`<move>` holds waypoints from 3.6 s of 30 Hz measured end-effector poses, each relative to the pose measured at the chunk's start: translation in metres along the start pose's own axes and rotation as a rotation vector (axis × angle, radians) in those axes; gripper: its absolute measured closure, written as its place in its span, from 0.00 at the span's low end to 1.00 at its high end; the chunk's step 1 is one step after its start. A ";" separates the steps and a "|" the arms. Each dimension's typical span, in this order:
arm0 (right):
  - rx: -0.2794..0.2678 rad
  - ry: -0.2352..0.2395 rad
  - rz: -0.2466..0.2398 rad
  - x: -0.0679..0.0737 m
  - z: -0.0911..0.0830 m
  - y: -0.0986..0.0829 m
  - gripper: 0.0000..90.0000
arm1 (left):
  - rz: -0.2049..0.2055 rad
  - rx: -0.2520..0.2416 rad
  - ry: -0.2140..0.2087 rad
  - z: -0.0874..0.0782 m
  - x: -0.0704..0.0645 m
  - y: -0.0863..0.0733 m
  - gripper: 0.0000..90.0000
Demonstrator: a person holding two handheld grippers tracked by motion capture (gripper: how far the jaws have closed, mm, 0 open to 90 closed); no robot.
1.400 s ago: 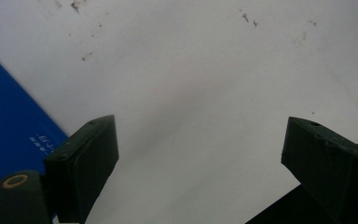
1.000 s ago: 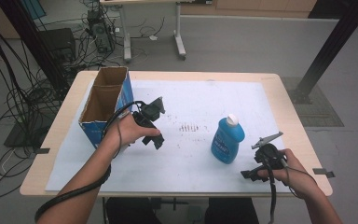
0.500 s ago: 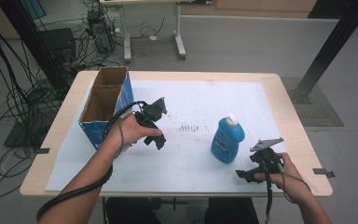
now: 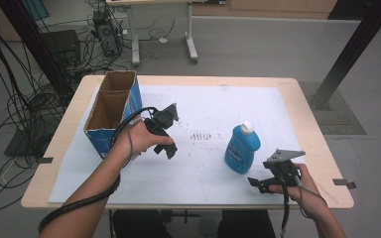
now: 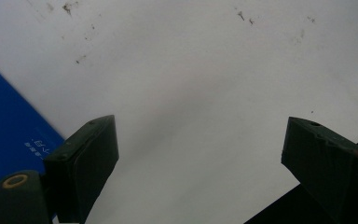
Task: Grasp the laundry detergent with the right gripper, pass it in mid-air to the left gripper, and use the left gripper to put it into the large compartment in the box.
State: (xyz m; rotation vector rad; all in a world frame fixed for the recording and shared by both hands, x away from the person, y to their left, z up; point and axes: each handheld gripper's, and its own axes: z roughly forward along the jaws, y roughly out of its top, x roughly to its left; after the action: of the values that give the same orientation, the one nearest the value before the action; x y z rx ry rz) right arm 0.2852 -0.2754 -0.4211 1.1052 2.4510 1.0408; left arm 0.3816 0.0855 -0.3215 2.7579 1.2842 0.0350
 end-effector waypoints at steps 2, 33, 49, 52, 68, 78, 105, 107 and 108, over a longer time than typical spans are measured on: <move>-0.021 0.003 -0.009 0.001 0.002 0.000 0.16 | 0.001 0.000 0.000 0.000 -0.001 0.000 0.12; -0.344 0.018 -0.017 0.004 0.019 -0.013 0.14 | 0.017 0.006 -0.001 0.000 -0.007 0.003 0.13; -0.450 0.014 -0.013 0.006 0.029 -0.013 0.14 | 0.019 0.003 -0.004 -0.001 -0.006 0.003 0.13; -0.458 0.012 -0.010 0.006 0.031 -0.013 0.14 | 0.012 0.003 -0.005 0.000 -0.006 0.002 0.13; -0.492 -0.004 -0.029 0.011 0.041 0.001 0.15 | 0.008 0.004 -0.005 -0.001 -0.005 -0.001 0.13; -0.507 -0.022 -0.029 0.011 0.048 0.009 0.15 | 0.013 -0.002 -0.009 -0.002 -0.007 -0.003 0.12; -0.527 -0.033 -0.016 0.008 0.049 0.011 0.15 | 0.029 0.007 -0.002 -0.002 -0.010 0.000 0.12; -0.526 -0.033 -0.020 0.009 0.049 0.011 0.15 | 0.029 0.007 -0.002 -0.002 -0.010 0.000 0.12; -0.528 -0.032 -0.019 0.009 0.050 0.011 0.15 | 0.030 0.007 -0.003 -0.002 -0.010 0.000 0.12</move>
State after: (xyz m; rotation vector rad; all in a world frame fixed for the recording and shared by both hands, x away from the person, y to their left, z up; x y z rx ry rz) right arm 0.3097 -0.2388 -0.4481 0.9062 1.9749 1.5277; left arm 0.3751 0.0775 -0.3195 2.7813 1.2449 0.0283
